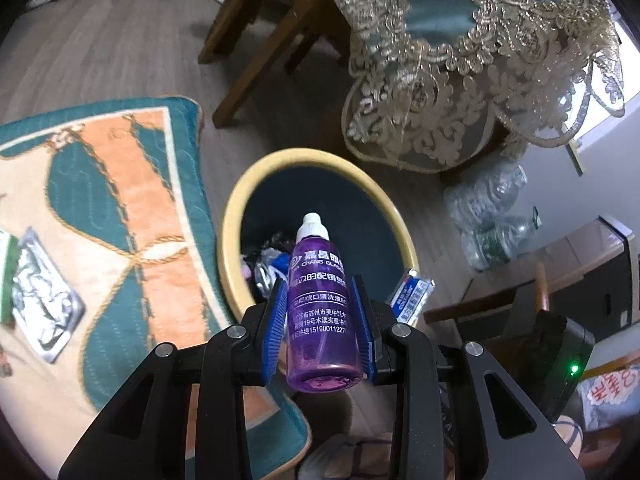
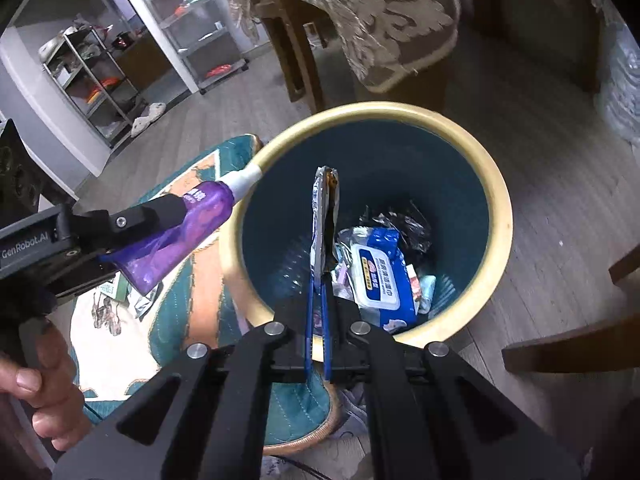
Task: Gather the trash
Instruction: 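Carry bottle and foil packet over the bin and open both tools to drop them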
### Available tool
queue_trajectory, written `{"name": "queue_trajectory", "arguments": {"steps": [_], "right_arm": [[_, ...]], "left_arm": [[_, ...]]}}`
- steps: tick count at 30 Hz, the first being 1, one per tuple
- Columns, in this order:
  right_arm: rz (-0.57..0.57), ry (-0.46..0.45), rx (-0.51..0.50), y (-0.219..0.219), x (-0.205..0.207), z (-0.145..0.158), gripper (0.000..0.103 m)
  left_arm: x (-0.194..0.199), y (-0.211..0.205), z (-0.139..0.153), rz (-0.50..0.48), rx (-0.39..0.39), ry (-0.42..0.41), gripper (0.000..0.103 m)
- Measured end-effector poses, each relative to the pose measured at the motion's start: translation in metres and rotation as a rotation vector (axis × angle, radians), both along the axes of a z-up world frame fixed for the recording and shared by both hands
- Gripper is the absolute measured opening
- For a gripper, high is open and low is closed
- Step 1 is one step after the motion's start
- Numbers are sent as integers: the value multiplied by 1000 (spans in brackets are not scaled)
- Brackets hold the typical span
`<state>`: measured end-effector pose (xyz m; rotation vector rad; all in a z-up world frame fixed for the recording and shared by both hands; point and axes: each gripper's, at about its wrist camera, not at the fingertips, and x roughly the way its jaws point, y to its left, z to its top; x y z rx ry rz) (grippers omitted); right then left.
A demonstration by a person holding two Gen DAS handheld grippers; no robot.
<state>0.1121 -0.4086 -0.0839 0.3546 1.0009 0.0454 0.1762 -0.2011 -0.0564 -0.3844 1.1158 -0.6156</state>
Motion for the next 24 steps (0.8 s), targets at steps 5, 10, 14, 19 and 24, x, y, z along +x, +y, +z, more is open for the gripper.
{"name": "queue_trajectory", "arguments": {"steps": [5,10,14,19,24], "right_arm": [[-13,20,-5,-2,-1,-4,3],[-16,36,-12,-3,0,-9,3],[-17,39,-20,-2,2,-11,3],[-33,52,-23,-3,6,-16,3],[-51,57,-18,-3,10,-17,11]], "left_arm": [[8,-5,-8,5,-16,24,34],[13,-4,-15,31,-35,50,35],[15,-3,-13,37,-56,54,46],[13,6,-1,57,-63,26,61],[13,22,8,82,-31,-8,70]]}}
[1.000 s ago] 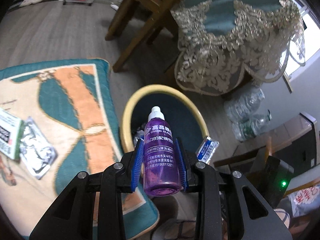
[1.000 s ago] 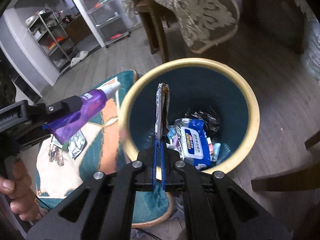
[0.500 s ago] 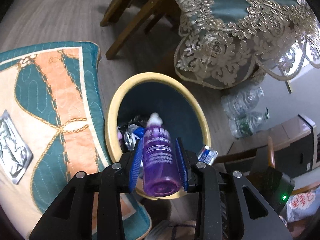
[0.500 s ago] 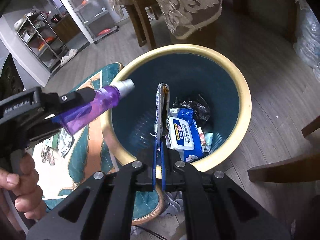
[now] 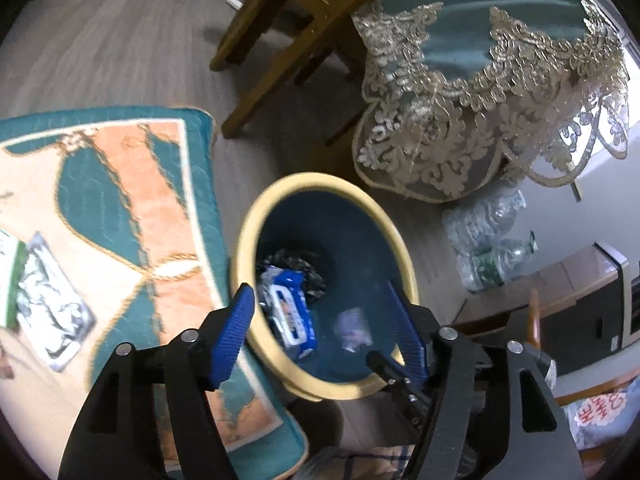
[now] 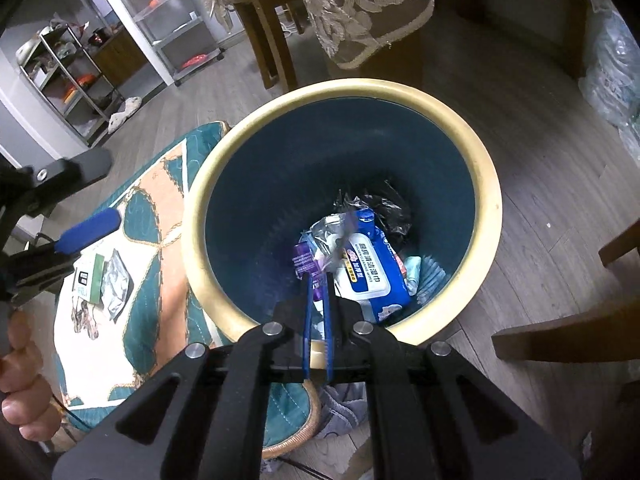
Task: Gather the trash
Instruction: 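Carry bottle and foil packet over the bin and open both tools to drop them, then move the left tool back to the cushion and grasp the COLTALIN medicine box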
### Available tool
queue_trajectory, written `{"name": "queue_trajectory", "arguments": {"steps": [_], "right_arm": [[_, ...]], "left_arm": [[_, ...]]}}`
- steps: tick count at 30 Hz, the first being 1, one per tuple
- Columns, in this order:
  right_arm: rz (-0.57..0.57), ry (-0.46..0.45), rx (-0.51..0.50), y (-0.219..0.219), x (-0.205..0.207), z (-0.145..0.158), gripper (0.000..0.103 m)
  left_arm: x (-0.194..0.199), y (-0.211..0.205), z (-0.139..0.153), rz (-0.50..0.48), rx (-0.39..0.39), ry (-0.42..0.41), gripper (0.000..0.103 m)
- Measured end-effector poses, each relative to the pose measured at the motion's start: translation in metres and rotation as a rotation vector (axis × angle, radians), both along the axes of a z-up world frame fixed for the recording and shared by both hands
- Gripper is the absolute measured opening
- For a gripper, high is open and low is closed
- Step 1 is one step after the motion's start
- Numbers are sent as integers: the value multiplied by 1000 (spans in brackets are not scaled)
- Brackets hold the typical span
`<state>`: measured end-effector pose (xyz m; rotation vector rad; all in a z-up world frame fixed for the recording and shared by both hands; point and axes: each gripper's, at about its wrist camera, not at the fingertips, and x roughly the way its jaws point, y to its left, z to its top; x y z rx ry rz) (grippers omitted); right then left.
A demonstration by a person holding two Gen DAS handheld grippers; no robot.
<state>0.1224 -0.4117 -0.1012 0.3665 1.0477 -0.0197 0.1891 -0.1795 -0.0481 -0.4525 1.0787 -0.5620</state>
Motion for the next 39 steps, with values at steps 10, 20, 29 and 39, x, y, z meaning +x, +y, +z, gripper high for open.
{"name": "queue_trajectory", "arguments": {"steps": [10,20,29,39], "right_arm": [[60,-64,14,27,6,13,42],[141,-86,30,64,10,19,49],[244,-81,26,108,15,17,52],[355,-70,-10,149,13,11,53]], "left_arm": [[-2,56,12,97,53,-32,79],[-17,129,10,218,116,-14,84],[-30,201,-7,368,146,52,84],[-26,230,-33,454,174,145,87]]}}
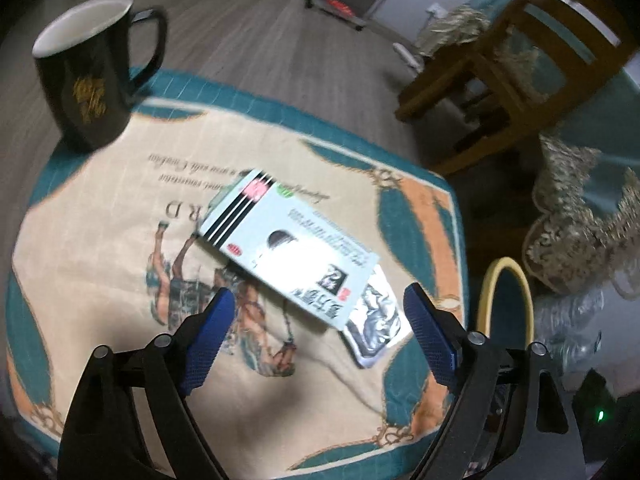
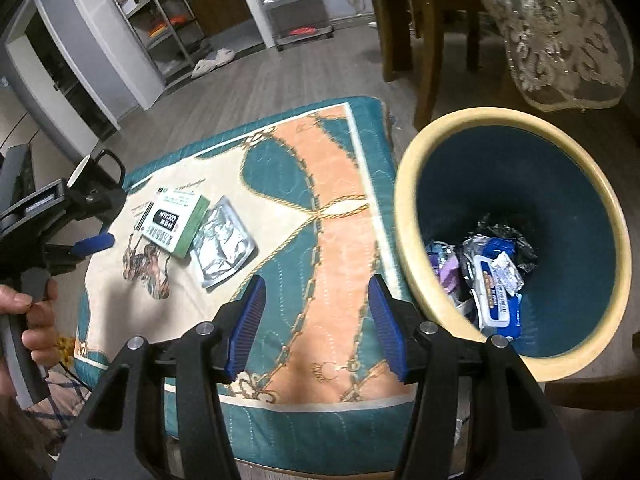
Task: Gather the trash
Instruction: 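Move the left tool back to the cushion and grasp the COLTALIN medicine box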
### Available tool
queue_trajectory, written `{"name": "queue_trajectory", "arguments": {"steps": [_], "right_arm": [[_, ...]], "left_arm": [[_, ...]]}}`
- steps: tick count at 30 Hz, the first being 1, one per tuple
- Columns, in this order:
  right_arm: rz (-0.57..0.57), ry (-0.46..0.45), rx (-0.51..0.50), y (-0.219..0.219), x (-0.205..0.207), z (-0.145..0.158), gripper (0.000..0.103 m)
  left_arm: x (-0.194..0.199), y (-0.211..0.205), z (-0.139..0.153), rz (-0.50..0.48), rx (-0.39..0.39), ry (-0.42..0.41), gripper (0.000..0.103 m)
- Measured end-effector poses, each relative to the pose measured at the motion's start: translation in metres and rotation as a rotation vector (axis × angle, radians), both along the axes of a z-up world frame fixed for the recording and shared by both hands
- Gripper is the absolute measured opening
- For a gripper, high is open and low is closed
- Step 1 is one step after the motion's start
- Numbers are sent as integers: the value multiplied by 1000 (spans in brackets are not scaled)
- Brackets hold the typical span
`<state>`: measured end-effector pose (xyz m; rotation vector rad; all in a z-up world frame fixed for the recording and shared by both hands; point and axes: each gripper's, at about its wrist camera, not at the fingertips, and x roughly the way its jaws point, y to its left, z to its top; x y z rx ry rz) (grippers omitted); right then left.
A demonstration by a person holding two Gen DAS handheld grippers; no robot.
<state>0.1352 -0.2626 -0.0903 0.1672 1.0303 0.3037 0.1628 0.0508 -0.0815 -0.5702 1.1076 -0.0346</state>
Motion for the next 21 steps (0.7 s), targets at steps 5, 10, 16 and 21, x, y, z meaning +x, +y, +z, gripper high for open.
{"name": "queue_trajectory", "arguments": {"steps": [5,10,16,21], "right_arm": [[7,-3,-7,1,0,0,53],[-1,-4,-1,-4,-1,0,53],[0,-9,1,-5,1,0,53],[4,-6,-2,-2,4,-2,53]], "left_arm": [[6,11,-29,104,-102,92,88],[20,18,-49,188,-183,152,89],[42,14,-56,248,-163,203,97],[65,-4,-53,179,25,216,98]]}}
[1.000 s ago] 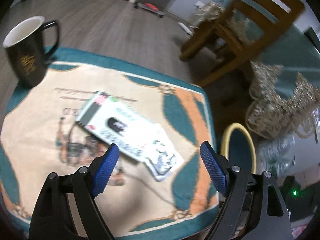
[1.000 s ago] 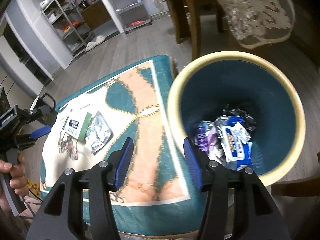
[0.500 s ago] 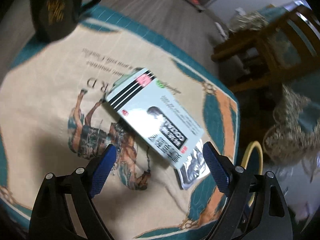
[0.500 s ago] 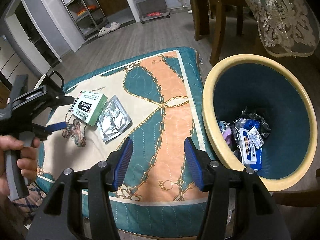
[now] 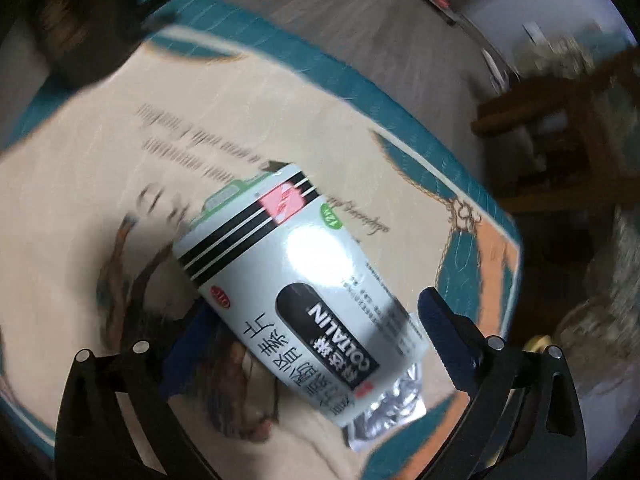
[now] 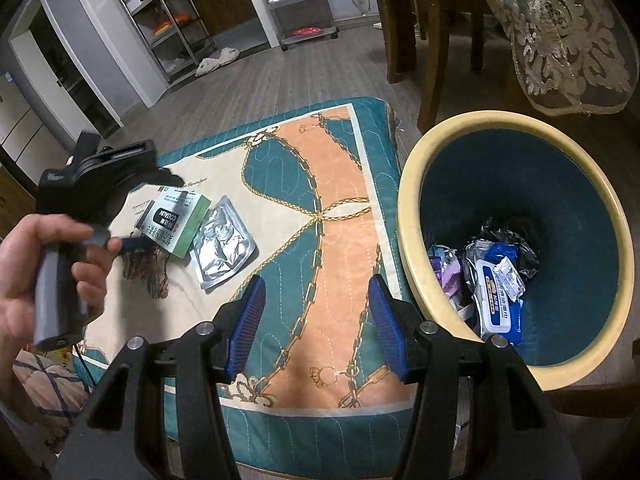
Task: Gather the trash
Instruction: 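Move the left tool back to the cushion and grasp the COLTALIN medicine box, then grasp the large foil blister tray with the right tool while the left tool holds the box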
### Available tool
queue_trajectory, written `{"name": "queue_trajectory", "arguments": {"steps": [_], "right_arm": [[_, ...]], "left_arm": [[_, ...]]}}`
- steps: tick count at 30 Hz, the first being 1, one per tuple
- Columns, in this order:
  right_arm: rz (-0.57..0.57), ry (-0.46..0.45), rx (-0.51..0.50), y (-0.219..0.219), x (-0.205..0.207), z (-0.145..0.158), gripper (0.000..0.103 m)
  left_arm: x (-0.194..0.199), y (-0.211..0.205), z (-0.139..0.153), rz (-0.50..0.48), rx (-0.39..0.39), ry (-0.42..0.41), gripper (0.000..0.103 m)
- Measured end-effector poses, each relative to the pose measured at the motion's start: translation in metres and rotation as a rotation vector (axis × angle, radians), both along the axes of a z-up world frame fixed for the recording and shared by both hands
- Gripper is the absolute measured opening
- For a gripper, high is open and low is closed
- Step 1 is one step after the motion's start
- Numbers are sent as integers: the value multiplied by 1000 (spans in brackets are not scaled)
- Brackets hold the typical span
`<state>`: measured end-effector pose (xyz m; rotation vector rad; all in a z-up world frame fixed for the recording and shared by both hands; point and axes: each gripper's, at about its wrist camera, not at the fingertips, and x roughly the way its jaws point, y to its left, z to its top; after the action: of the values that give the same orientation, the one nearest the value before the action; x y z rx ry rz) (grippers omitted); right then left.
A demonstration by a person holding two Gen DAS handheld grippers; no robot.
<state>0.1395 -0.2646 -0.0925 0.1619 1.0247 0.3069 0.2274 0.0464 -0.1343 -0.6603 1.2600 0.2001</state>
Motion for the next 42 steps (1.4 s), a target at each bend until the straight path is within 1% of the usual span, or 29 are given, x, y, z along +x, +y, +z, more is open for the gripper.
{"name": "queue_trajectory", "arguments": {"steps": [3,4,5,7,9,10,11,12,13,14,15,16,17,20,23,24,27,28,30,33,35,36,38,41,42], "right_arm": [[6,-1,-5,4,2,0,53],[10,-2,-7,6,3,0,53],[14,-2,-8,8,4,0,53],[26,-4,-14,14,6,0,53],[47,-5,-20,20,8,-2,53],[58,-3,-25,23,9,-3,53],[72,0,-30,28,11,-5,53],[83,3,-29,31,13,-6,53],[96,7,-25,36,15,-7,54],[108,8,-22,40,17,-8,58],[122,8,-19,44,19,-8,60],[139,8,-15,49,22,-9,61],[166,12,-14,57,25,-10,61],[244,13,-23,80,34,-12,63],[317,12,-62,102,41,-16,65],[350,8,-90,112,42,-18,69],[446,-17,-196,137,40,-22,72],[469,-23,-225,142,40,-24,72],[525,-37,-316,158,39,-32,73],[570,-35,-402,168,40,-45,73],[578,-20,-403,170,43,-52,74],[569,-18,-394,168,45,-52,77],[550,-3,-372,165,49,-54,78],[539,24,-310,156,51,-52,69],[532,24,-301,154,51,-51,63]], "left_arm": [[2,-10,0,-51,84,-4,97],[1,-13,1,-72,116,-8,95],[-1,-14,2,-86,131,-13,91],[-7,-11,5,-99,137,-34,83],[-12,-4,6,-110,108,-41,77],[-16,2,6,-117,94,-46,72],[-18,6,7,-118,88,-51,64],[-21,11,9,-119,74,-63,60],[-26,18,12,-120,55,-72,52],[-29,21,14,-119,46,-78,41],[-33,27,17,-122,31,-90,36],[-36,32,20,-127,24,-98,24],[-38,35,23,-130,19,-105,22],[-48,47,33,-138,8,-135,21],[-49,50,44,-143,19,-153,21],[-50,50,48,-145,29,-157,21],[-57,58,58,-146,53,-171,21],[-59,60,61,-145,56,-175,21],[-61,64,64,-140,57,-180,21],[-68,68,67,-137,56,-185,21],[-71,70,67,-143,53,-182,21],[-72,69,67,-147,52,-180,21],[-73,66,66,-160,51,-176,21],[-74,57,66,-191,55,-174,21],[-74,54,67,-202,56,-174,21]]}}
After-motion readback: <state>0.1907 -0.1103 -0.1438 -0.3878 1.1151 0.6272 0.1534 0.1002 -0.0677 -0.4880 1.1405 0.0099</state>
